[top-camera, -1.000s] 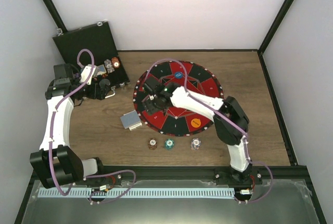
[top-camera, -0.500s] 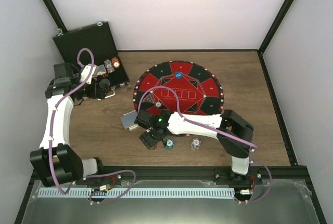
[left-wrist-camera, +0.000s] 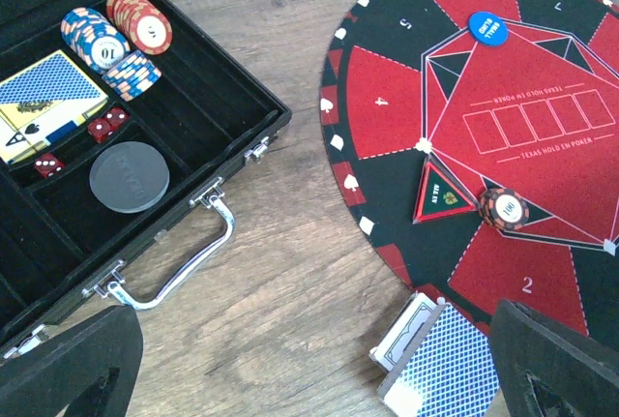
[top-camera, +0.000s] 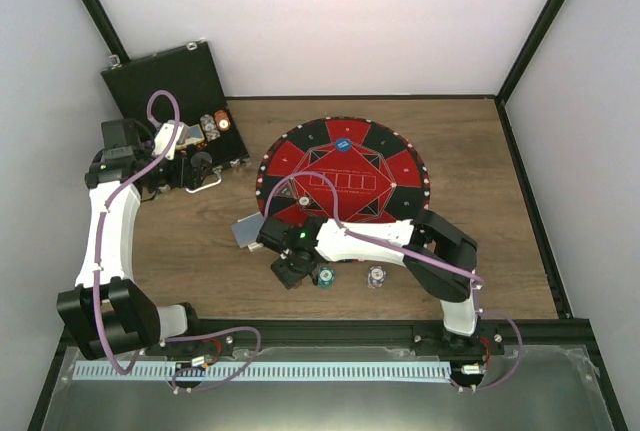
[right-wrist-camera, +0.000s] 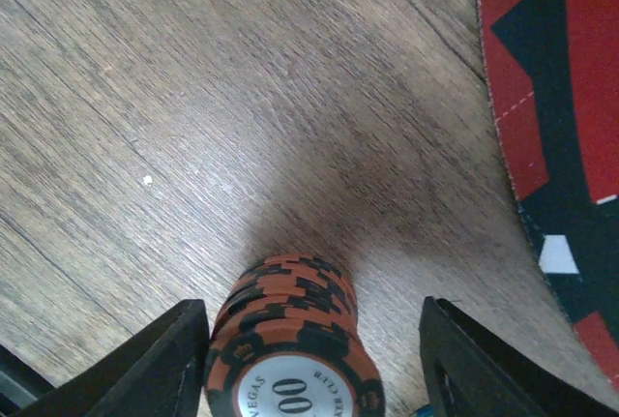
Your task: Distribute texas hold em gaming equipment
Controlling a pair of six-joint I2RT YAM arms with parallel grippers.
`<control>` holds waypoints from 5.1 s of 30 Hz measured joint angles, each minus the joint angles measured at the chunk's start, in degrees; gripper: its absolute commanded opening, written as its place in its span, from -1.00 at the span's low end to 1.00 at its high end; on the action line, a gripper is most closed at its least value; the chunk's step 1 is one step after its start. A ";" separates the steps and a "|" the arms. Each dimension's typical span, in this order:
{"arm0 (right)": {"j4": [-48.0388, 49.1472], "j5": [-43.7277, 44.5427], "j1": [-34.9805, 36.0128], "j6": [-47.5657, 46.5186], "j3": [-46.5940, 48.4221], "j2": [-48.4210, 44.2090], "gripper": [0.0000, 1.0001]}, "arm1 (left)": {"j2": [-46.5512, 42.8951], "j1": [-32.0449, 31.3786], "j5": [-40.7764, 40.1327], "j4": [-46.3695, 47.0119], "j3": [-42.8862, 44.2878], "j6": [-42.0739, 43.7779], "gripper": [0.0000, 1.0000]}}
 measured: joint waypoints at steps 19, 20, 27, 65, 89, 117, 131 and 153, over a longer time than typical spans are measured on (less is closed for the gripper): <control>0.50 -0.24 0.37 0.68 0.02 0.02 -0.51 | 0.00 0.00 -0.02 -0.02 0.00 0.00 1.00; 0.48 -0.24 0.37 0.68 0.04 0.02 -0.54 | 0.00 0.00 -0.02 -0.02 0.00 0.00 1.00; -2.01 0.07 0.39 0.68 1.84 0.00 -0.63 | 0.00 0.00 -0.02 -0.02 0.00 0.00 1.00; -5.33 4.90 -41.90 -12.85 39.15 28.02 -0.70 | 0.11 0.00 0.55 -1.33 0.92 -0.15 1.00; -4.33 2.10 -42.16 -13.86 49.16 34.18 0.52 | 1.62 0.00 0.22 -1.33 0.96 -0.26 1.00; 0.07 4.79 -1.14 -0.44 3.06 -4.22 0.77 | 1.60 0.00 1.29 -1.31 0.98 -1.27 1.00; 0.50 2.40 2.16 1.55 -1.05 -0.83 0.51 | 1.46 0.00 1.27 -1.31 0.98 -1.27 1.00; 1.31 1.97 2.21 1.99 -1.73 -0.17 -0.38 | 1.40 0.00 1.25 -1.33 0.98 -1.25 1.00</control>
